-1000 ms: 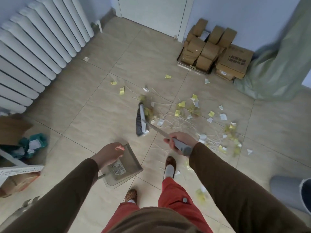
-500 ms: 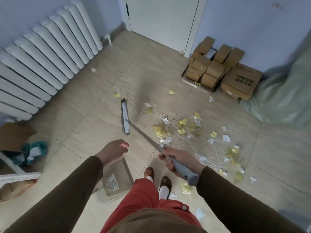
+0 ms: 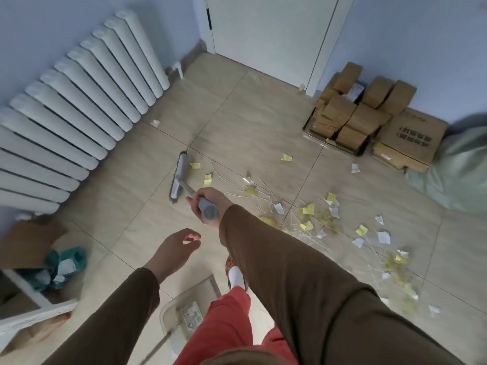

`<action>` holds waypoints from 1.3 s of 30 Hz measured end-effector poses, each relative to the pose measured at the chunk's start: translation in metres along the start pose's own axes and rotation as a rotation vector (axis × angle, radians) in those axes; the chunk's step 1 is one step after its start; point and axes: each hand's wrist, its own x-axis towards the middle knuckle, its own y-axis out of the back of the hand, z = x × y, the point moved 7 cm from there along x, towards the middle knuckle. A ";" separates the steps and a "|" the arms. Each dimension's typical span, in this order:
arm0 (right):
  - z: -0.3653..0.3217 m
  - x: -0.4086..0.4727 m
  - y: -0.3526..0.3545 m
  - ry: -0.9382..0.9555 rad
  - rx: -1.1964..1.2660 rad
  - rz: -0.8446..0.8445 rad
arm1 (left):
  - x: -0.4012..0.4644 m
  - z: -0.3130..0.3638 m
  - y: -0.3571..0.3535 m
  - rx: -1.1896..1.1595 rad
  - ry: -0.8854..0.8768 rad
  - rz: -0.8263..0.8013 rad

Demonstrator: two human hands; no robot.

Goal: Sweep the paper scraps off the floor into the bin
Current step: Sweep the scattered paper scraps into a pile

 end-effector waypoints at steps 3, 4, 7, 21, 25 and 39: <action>-0.031 0.030 0.006 0.043 0.042 0.060 | 0.029 -0.007 0.020 0.014 0.012 -0.014; -0.041 0.034 0.017 0.060 0.053 0.094 | 0.038 -0.007 0.024 0.017 0.016 -0.023; -0.056 0.022 0.067 0.054 0.116 0.168 | 0.059 0.000 0.029 0.027 0.017 -0.076; 0.033 -0.218 0.180 0.150 0.457 0.378 | 0.093 0.112 -0.030 0.066 -0.130 -0.327; 0.024 -0.235 0.171 0.207 0.481 0.274 | 0.097 0.134 -0.042 0.081 -0.154 -0.333; -0.206 -0.096 0.220 0.270 0.277 0.190 | 0.073 0.154 -0.077 0.140 -0.090 -0.177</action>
